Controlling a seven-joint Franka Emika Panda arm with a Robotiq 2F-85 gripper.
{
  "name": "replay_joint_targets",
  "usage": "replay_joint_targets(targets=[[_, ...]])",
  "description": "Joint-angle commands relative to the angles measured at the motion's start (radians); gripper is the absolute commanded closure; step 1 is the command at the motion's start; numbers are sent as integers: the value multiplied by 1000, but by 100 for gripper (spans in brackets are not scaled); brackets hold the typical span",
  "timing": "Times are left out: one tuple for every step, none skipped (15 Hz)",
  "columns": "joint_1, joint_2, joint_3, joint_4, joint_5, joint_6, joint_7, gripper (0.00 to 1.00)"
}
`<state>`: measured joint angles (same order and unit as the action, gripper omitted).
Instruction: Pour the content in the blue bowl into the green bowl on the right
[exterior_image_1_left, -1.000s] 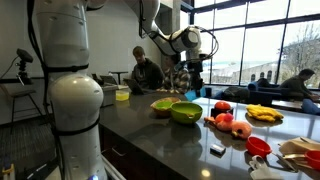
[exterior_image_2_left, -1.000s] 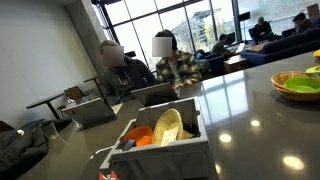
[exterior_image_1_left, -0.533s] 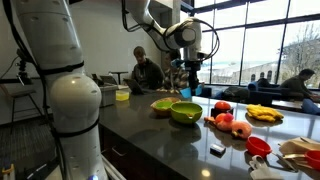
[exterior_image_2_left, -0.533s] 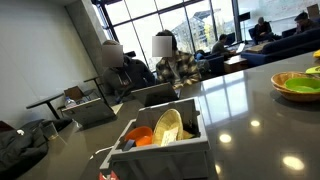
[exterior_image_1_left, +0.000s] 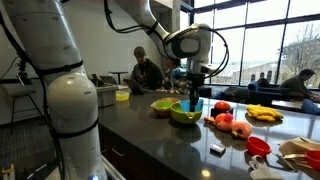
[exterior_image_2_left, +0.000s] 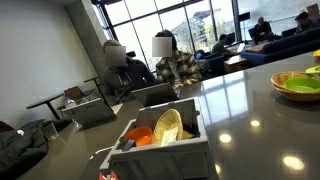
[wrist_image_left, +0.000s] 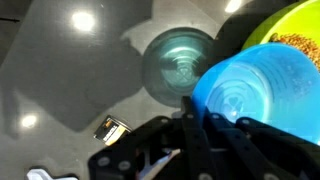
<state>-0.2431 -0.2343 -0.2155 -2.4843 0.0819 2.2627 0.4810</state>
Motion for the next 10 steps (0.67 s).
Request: replay_joint_targets(targets=[[-30,-18,-11,-42,16,17,-52,99],[-34,-15,-12,-45,14,17,-62,99],[-39,-12,-13,-44,10,17,-65,99],[-42,-7,-15,-41,9,16,-70,99],[-45,-4,-18,-39,11,18,-78,99],[-49,0,-22,-36,11,18,-81,99],[-56,4,-29,-33,15,19,-86,99],[-64,7,-38,-30,16,21,-90,99],[-70,9,-45,-27,17,22,-95,99],[-78,13,-55,-23,20,22,-100,99]])
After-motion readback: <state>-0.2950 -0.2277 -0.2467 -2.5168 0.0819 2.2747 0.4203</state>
